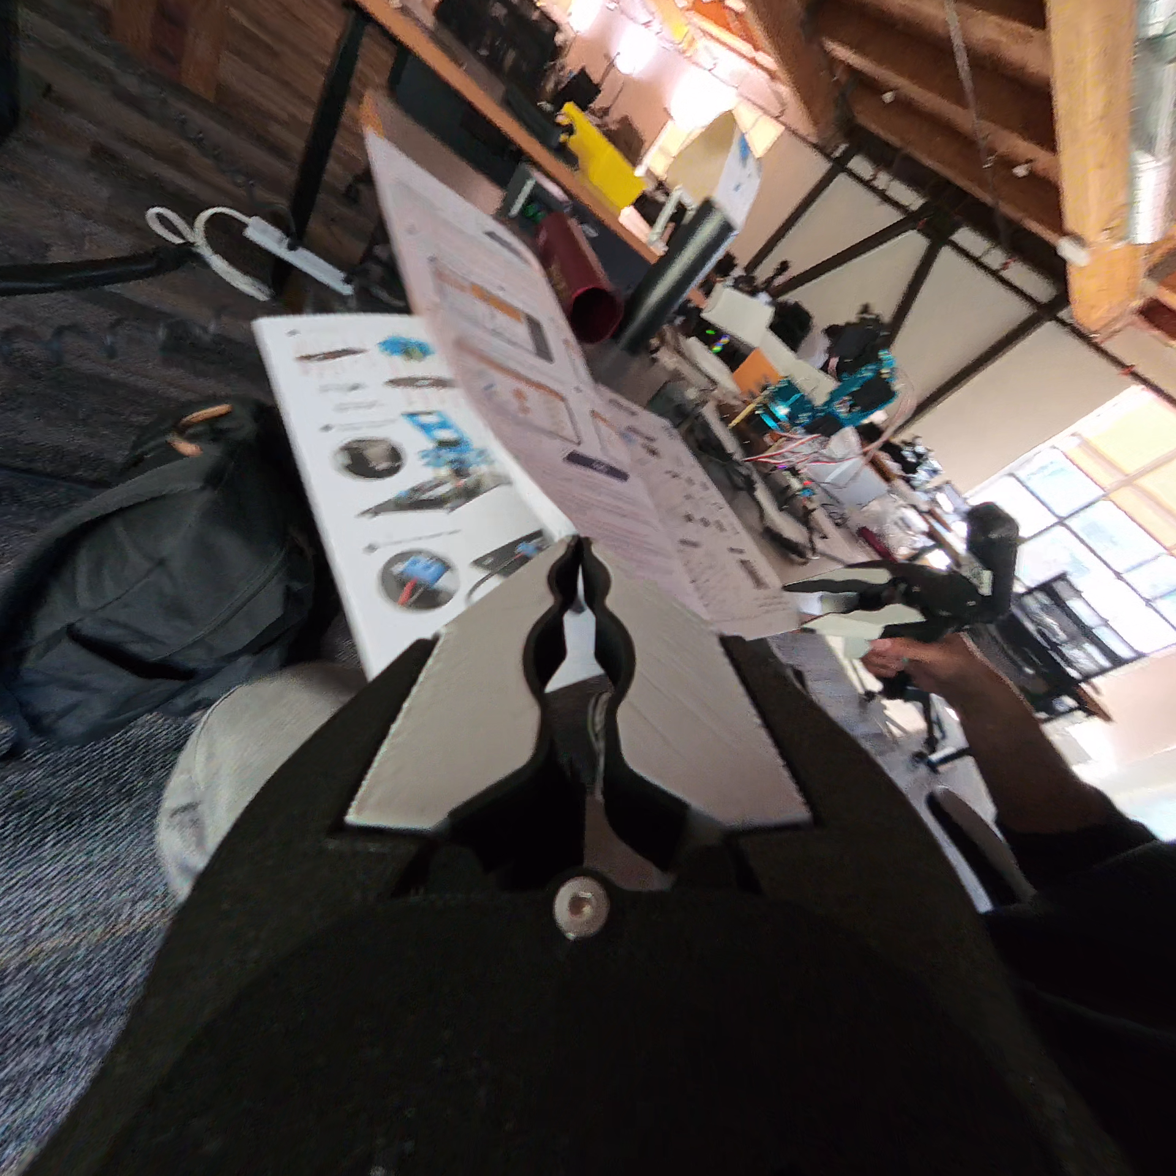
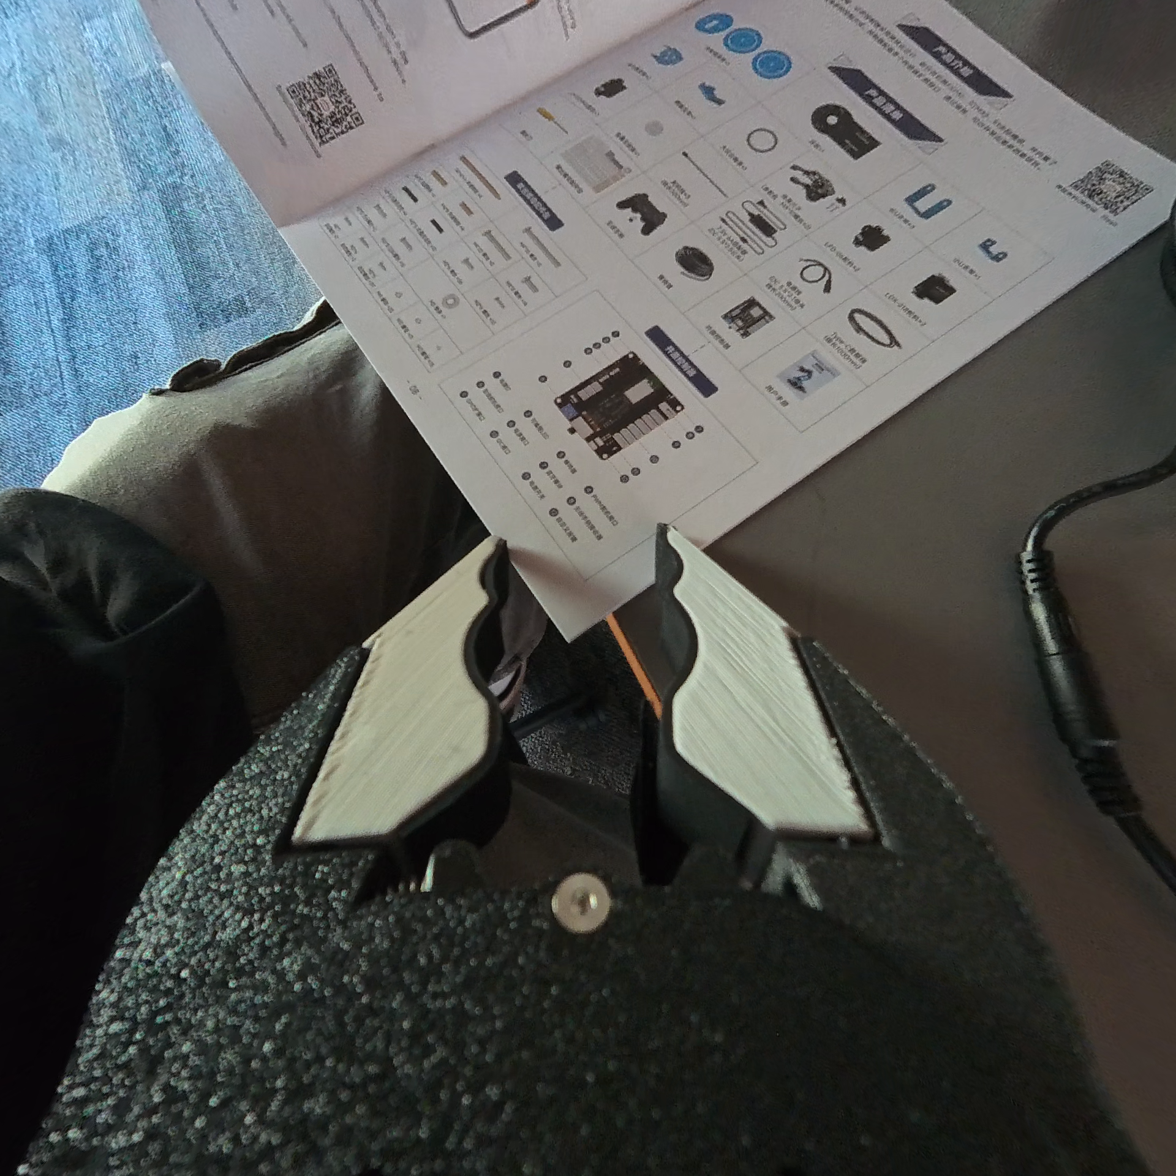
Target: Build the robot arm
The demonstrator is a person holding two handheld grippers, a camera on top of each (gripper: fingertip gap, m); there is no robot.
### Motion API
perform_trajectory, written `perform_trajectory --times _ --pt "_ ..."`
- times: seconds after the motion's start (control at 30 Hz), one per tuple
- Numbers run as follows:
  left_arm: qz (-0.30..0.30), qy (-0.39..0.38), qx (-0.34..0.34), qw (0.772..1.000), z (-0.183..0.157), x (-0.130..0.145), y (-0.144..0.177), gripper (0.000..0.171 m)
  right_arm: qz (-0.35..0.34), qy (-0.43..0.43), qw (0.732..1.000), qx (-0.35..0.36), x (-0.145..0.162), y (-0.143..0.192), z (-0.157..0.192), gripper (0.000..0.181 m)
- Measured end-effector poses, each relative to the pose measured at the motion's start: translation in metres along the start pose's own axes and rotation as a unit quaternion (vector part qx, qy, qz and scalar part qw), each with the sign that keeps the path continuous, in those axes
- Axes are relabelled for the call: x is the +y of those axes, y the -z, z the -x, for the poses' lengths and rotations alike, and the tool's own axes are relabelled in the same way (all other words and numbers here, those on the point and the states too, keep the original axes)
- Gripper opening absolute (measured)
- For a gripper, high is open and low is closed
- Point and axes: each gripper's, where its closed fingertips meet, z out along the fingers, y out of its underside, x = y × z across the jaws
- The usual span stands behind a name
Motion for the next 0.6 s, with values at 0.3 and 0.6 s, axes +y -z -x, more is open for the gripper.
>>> perform_trajectory --times 0.3,0.6 --pt "0.106 -0.163 0.131 0.972 -0.122 0.003 -0.124 0.000 -0.005 0.008 1.000 0.000 -0.001 -0.002 -0.001 0.046" --pt "0.084 -0.106 -0.049 0.990 -0.040 0.003 -0.060 0.000 -0.006 -0.002 1.000 -0.006 -0.001 0.001 0.003 0.046"
